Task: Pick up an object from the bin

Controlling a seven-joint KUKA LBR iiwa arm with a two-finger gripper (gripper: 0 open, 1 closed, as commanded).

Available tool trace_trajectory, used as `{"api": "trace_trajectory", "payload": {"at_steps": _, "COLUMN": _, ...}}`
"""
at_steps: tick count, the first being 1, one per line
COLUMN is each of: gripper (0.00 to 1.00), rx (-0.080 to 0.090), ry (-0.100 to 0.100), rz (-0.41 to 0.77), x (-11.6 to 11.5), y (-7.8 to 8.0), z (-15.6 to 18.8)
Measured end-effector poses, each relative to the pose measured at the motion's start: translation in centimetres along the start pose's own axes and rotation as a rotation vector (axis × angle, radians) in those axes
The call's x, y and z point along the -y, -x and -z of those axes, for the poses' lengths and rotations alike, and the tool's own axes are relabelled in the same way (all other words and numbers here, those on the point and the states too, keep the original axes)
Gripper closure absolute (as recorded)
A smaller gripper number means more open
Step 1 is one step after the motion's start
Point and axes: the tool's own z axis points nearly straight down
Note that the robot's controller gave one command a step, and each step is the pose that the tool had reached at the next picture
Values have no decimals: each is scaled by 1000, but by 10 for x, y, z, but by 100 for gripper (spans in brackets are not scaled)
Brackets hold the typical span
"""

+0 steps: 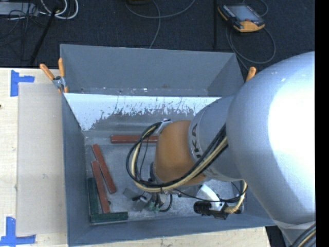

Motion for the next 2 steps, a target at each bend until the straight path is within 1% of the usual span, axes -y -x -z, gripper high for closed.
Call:
{"api": "trace_trajectory", "payload": {"at_steps": 1, "gripper": 100, "rx": 5, "ry": 4, "rz": 2, "x": 0, "y": 1, "z": 71}}
{"api": "trace_trajectory", "payload": {"at_steps": 2, "gripper": 100, "rx": 3, "ry": 2, "rz": 5, "x": 0, "y": 2, "z": 105}}
